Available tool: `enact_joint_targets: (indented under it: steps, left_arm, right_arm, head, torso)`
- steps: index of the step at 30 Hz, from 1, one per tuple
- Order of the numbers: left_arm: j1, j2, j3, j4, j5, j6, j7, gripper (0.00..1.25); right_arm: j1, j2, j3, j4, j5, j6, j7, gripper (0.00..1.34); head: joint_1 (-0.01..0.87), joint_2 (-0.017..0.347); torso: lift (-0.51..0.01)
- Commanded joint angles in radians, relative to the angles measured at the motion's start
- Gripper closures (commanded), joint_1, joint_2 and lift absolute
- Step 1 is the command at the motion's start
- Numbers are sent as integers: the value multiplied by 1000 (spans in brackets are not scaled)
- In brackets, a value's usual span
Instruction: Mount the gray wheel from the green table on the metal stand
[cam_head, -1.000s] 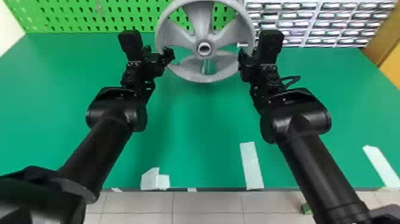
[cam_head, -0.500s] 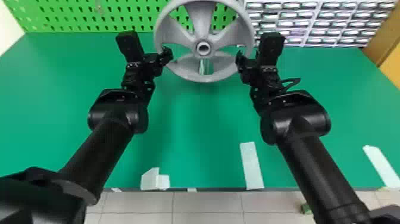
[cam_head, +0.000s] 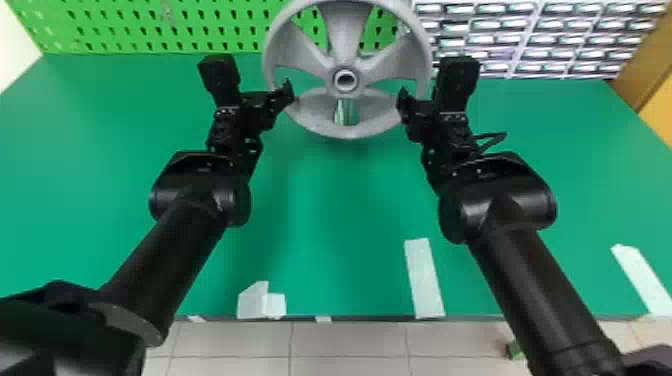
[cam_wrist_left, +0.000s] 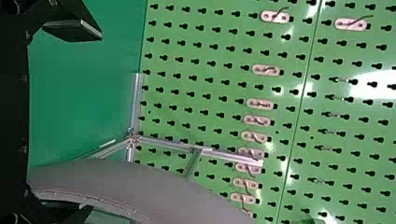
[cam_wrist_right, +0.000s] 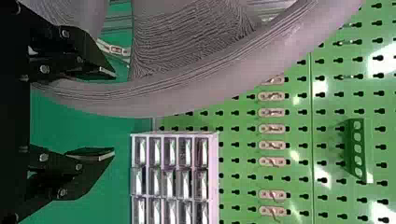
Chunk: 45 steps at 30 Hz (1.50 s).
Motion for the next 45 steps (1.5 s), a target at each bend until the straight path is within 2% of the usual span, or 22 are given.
enact_joint_targets:
  steps: [1,3,12,18,22,27,31,45]
  left_arm:
    - [0,-1,-5,0,0,-1,-2,93]
    - [0,-1,-5,0,2,-1,-3,81]
    - [0,-3,-9,0,6,-11,-25,56]
    - [0,-4,-11,0,6,-12,-28,30]
    - [0,-4,-12,0,6,-14,-28,28]
    - [4,-4,-12,0,12,-14,-31,122]
    - [8,-3,-9,-2,12,-14,-37,131]
    - [56,-3,18,-91,-24,3,-35,116]
  right_arm:
    - [0,1,1,0,0,0,0,575]
    - [0,1,1,0,0,0,0,533]
    - [-2,1,7,8,-8,-12,1,519]
    - [-2,1,7,10,-11,-14,3,438]
    - [0,1,5,10,-12,-17,3,432]
    - [3,1,5,10,-17,-26,4,430]
    - [6,1,5,10,-18,-28,4,429]
    - [27,1,5,-32,-28,-34,4,429]
  head:
    - [868,52]
    - [868,52]
    - [868,52]
    - [868,52]
    - [868,52]
    - [868,52]
    - [868,52]
    - [868,52]
  torso:
    - [-93]
    - [-93]
    - [-93]
    - [-93]
    - [-93]
    - [-93]
    - [-93]
    - [-93]
